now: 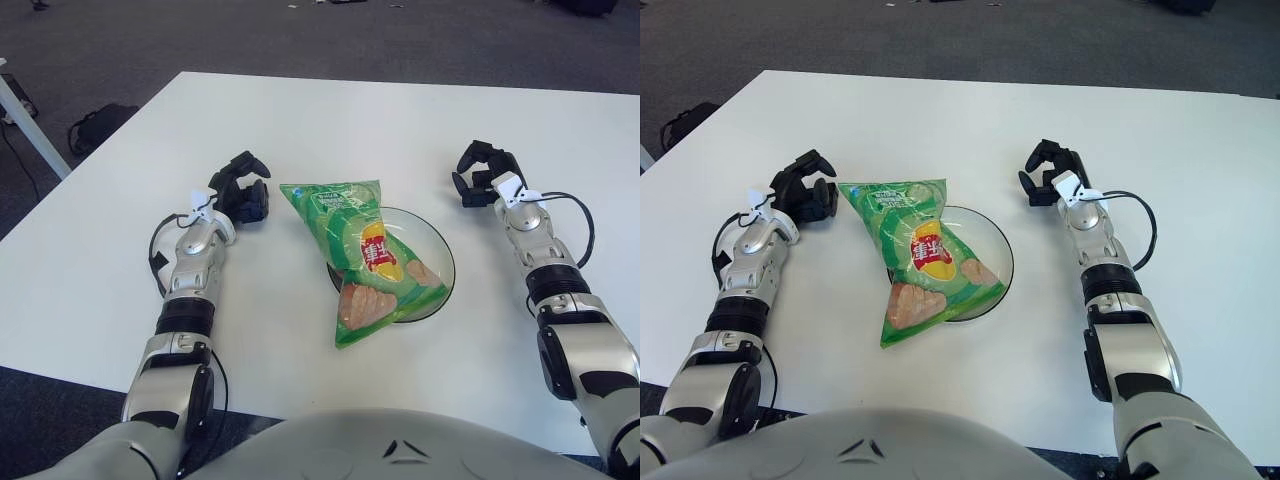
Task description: Put the snack into the plate.
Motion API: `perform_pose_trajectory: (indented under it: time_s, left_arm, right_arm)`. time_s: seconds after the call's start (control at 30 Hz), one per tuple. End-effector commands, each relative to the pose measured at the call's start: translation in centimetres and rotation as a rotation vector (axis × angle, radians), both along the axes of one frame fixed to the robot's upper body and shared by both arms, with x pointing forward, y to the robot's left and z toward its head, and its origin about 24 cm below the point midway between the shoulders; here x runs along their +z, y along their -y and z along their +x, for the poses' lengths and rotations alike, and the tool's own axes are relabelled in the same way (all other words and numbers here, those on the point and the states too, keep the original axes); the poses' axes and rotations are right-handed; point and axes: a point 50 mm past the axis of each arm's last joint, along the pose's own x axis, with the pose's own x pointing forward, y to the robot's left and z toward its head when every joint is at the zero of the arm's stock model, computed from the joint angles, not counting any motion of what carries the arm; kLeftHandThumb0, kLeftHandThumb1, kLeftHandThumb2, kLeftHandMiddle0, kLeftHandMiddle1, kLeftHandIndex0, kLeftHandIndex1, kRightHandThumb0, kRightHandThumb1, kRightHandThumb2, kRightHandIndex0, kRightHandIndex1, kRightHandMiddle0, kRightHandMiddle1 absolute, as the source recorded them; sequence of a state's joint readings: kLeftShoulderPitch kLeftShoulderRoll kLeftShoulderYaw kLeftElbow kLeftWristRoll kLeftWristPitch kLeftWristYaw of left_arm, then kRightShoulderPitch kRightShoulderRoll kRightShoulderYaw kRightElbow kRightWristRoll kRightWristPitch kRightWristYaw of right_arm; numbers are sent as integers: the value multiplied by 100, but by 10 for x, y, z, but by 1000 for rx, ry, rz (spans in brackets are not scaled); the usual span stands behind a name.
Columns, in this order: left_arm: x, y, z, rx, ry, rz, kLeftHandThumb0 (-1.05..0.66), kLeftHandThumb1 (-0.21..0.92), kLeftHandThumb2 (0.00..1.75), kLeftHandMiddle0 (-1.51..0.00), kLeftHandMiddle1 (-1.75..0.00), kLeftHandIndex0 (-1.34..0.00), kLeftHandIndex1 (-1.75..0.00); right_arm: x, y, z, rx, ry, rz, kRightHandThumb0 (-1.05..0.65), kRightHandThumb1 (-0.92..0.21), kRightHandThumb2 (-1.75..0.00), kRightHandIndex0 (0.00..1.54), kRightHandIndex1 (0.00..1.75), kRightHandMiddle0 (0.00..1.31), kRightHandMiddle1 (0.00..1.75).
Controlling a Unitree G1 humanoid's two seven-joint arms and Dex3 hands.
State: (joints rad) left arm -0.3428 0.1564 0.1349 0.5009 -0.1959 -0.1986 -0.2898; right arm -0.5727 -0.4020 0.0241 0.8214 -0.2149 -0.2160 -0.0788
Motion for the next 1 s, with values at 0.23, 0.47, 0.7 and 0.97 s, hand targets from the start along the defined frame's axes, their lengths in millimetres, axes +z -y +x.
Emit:
perform_pose_trajectory:
  time_s: [0.23, 0.47, 0.7, 0.97]
  left_arm:
    - [-49, 19, -30, -16, -175, -42, -47, 35, 127, -130, -175, -58, -175]
    - [-48, 21, -30, -27, -165, -36, -48, 33, 130, -131, -175, -60, -175]
    - [-46, 22, -29, -41, -150, -31, -48, 31, 133, -131, -175, -62, -175]
    - [-42, 23, -26, -61, -128, -16, -49, 29, 135, -132, -175, -63, -175]
  right_arm:
    - [-40, 7, -17, -142, -120, -45, -48, -32, -131, 119, 175, 61, 175]
    - [-40, 10, -18, -220, -98, 44, -49, -31, -133, 125, 175, 62, 175]
    - [-41, 12, -19, -296, -87, 301, -49, -30, -134, 129, 175, 63, 175]
    - [-41, 19, -25, -333, -30, 504, -49, -30, -134, 132, 175, 63, 175]
